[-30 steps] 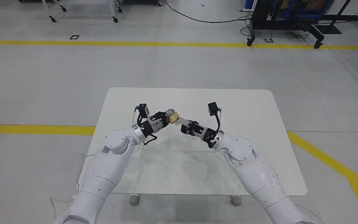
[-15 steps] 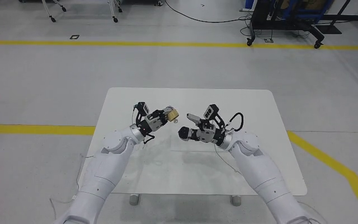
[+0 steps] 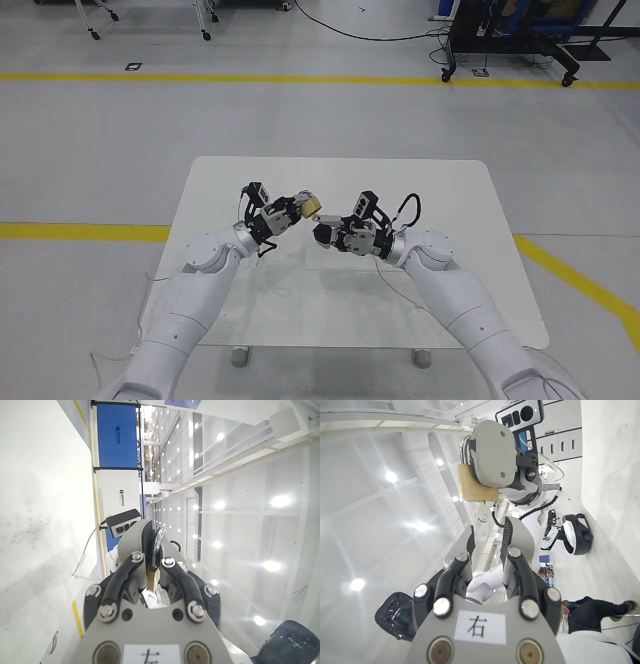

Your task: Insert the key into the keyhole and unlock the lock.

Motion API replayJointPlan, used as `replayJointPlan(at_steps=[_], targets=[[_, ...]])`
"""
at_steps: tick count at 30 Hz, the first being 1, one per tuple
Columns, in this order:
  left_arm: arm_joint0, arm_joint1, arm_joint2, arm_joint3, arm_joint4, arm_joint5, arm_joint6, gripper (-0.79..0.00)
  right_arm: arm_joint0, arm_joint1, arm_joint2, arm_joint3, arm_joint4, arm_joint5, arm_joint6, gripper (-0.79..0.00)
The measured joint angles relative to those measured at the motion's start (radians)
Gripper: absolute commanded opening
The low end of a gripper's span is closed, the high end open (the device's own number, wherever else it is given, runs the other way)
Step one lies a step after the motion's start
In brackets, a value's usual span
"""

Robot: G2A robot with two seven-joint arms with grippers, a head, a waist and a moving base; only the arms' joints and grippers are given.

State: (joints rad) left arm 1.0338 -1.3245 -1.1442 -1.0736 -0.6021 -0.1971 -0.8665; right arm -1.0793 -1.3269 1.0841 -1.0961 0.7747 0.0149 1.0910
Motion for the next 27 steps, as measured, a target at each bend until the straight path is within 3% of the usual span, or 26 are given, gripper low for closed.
replayJointPlan(at_steps=[10,13,27], targets=[[-0.001,-0.001,0.007,0.002,0.004,-0.003,-0.015,-0.785,0.017,-0.009,-0.006,0.048,0.052,-0.01,-0.004,-0.65],[-0.001,-0.002,0.009,0.003,0.003,-0.003,-0.019,-0.785,0.02,-0.011,-0.007,0.055,0.057,-0.014,0.0,-0.785],[-0.006,-0.004,0.014,0.009,0.004,-0.001,-0.021,-0.785,0.03,-0.019,-0.02,0.075,0.08,-0.007,0.004,-0.785]])
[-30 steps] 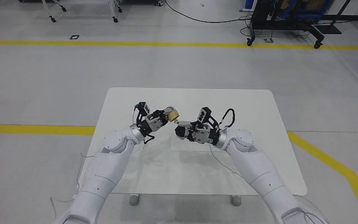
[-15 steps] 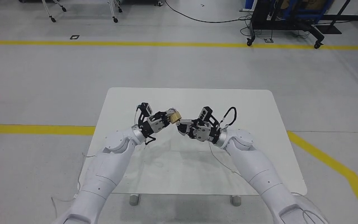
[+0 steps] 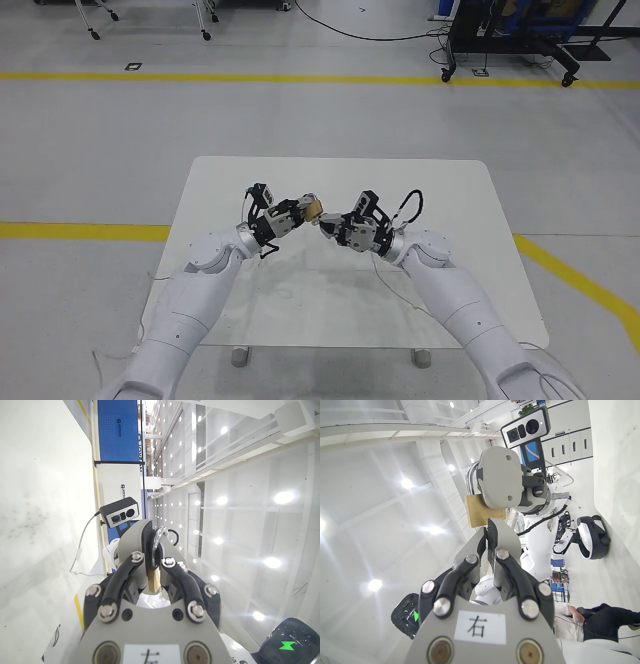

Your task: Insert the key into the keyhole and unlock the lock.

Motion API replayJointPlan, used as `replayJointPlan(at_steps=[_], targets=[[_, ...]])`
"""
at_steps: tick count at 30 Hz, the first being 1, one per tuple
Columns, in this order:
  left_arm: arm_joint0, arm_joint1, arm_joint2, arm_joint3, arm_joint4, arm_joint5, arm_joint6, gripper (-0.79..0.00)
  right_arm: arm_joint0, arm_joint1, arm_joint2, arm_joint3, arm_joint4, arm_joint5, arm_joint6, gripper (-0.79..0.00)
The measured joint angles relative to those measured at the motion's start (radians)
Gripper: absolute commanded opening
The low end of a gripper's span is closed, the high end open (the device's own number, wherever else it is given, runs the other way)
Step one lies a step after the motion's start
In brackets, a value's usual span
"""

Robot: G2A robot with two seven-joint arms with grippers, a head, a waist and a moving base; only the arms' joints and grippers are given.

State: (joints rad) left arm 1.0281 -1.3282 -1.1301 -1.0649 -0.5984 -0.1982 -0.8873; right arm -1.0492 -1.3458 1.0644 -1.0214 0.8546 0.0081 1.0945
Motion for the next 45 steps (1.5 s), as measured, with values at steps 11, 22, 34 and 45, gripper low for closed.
replayJointPlan(at_steps=[11,22,34,45], targets=[[0.002,0.0,-0.006,0.003,0.001,0.012,0.03,-0.785,-0.003,0.003,-0.005,-0.025,-0.063,-0.041,-0.003,-0.634],[0.007,0.0,-0.009,-0.006,0.001,0.015,0.038,-0.785,-0.02,0.005,-0.002,-0.045,-0.072,-0.033,-0.035,-0.693],[0.007,-0.001,-0.007,-0.009,0.0,0.006,0.021,-0.785,-0.011,-0.003,0.003,-0.016,-0.016,-0.014,-0.064,-0.785],[0.011,0.0,-0.008,-0.021,0.021,-0.039,0.027,-0.785,-0.015,-0.027,0.012,0.037,0.24,0.137,-0.026,-0.785]])
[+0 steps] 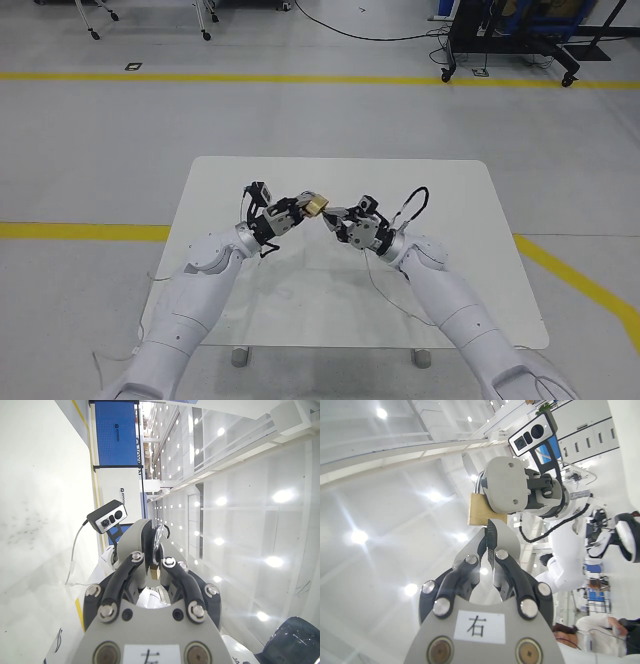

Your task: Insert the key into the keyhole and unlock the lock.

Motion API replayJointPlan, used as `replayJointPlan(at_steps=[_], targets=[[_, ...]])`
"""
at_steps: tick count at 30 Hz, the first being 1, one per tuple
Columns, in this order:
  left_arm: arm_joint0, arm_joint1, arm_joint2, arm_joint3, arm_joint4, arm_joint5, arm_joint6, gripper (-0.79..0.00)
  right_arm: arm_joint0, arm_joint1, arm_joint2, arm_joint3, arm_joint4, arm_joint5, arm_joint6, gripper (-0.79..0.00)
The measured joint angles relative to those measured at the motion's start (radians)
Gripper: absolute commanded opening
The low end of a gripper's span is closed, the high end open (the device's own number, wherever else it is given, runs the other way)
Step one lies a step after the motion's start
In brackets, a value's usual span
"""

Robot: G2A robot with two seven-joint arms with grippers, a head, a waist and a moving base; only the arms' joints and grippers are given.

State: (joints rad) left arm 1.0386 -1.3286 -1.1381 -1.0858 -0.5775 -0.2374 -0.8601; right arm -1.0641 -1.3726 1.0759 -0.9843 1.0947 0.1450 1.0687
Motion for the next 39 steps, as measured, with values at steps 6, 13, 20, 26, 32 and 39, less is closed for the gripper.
replayJointPlan(at_steps=[6,13,20,26,32,39], targets=[[0.012,0.004,-0.007,-0.024,0.062,-0.048,0.049,-0.785,0.029,-0.02,-0.006,0.086,0.158,0.126,0.037,-0.785],[0.025,0.01,-0.012,-0.059,0.156,-0.084,0.107,-0.785,0.058,-0.036,-0.013,0.154,0.224,0.172,0.067,-0.785],[0.035,0.012,-0.018,-0.075,0.159,-0.067,0.122,-0.785,0.08,-0.034,-0.008,0.176,0.152,0.086,0.073,-0.785],[0.029,0.013,-0.017,-0.07,0.152,-0.06,0.098,-0.785,0.095,-0.005,0.0,0.147,-0.075,-0.019,0.052,-0.785],[0.021,0.012,-0.014,-0.057,0.143,-0.052,0.087,-0.785,0.065,0.028,0.032,0.055,-0.26,-0.108,0.011,-0.785],[0.013,0.01,-0.006,-0.045,0.143,-0.036,0.084,-0.785,0.005,0.062,0.06,-0.097,-0.493,-0.215,-0.06,-0.785]])
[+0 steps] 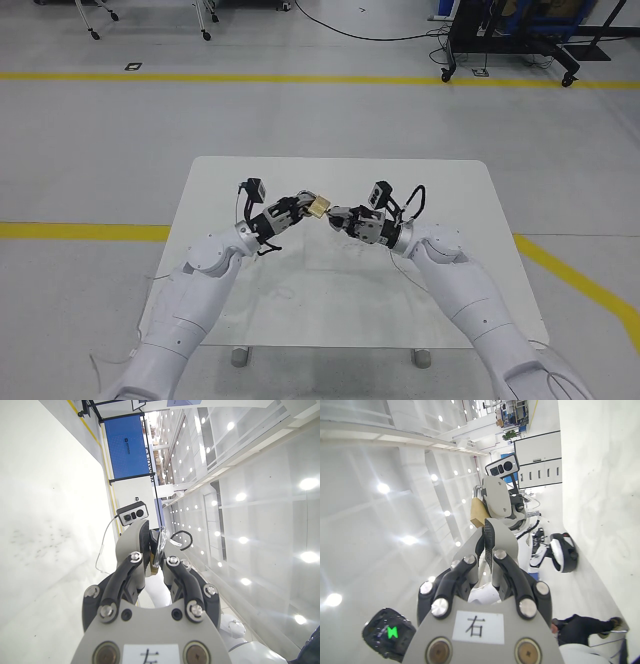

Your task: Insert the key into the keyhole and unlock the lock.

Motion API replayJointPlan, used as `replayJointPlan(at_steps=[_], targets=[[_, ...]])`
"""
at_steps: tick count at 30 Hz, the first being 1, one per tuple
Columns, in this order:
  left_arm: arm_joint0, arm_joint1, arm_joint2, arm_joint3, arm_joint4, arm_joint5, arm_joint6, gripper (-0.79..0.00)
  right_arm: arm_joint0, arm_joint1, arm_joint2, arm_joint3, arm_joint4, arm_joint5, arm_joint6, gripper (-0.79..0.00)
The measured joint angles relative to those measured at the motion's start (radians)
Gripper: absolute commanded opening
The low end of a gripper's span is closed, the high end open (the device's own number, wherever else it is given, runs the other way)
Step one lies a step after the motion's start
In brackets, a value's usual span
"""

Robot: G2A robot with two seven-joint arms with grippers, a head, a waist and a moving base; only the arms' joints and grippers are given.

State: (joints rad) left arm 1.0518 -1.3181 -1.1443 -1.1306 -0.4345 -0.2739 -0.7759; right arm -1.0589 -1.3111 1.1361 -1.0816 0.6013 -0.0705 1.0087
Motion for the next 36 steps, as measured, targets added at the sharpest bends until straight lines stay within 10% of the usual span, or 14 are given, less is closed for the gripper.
replayJointPlan(at_steps=[18,19,25,29,36], targets=[[0.006,-0.001,0.01,-0.006,0.0,0.042,0.009,-0.785,-0.163,0.037,0.016,-0.288,-0.58,-0.214,-0.438,-0.785],[0.007,-0.001,0.01,-0.008,0.0,0.044,0.009,-0.785,-0.168,0.037,0.017,-0.293,-0.582,-0.22,-0.445,-0.634],[0.013,0.001,0.011,-0.019,0.02,0.055,0.02,-0.785,-0.176,0.042,0.049,-0.295,-0.509,-0.228,-0.419,-0.409],[0.01,0.003,0.029,-0.028,0.088,0.084,0.035,-0.785,-0.189,0.053,0.113,-0.308,-0.465,-0.24,-0.412,0.0],[-0.098,-0.016,0.136,0.018,0.201,0.248,-0.014,-0.785,-0.273,0.08,0.289,-0.408,-0.395,-0.25,-0.447,0.0]])
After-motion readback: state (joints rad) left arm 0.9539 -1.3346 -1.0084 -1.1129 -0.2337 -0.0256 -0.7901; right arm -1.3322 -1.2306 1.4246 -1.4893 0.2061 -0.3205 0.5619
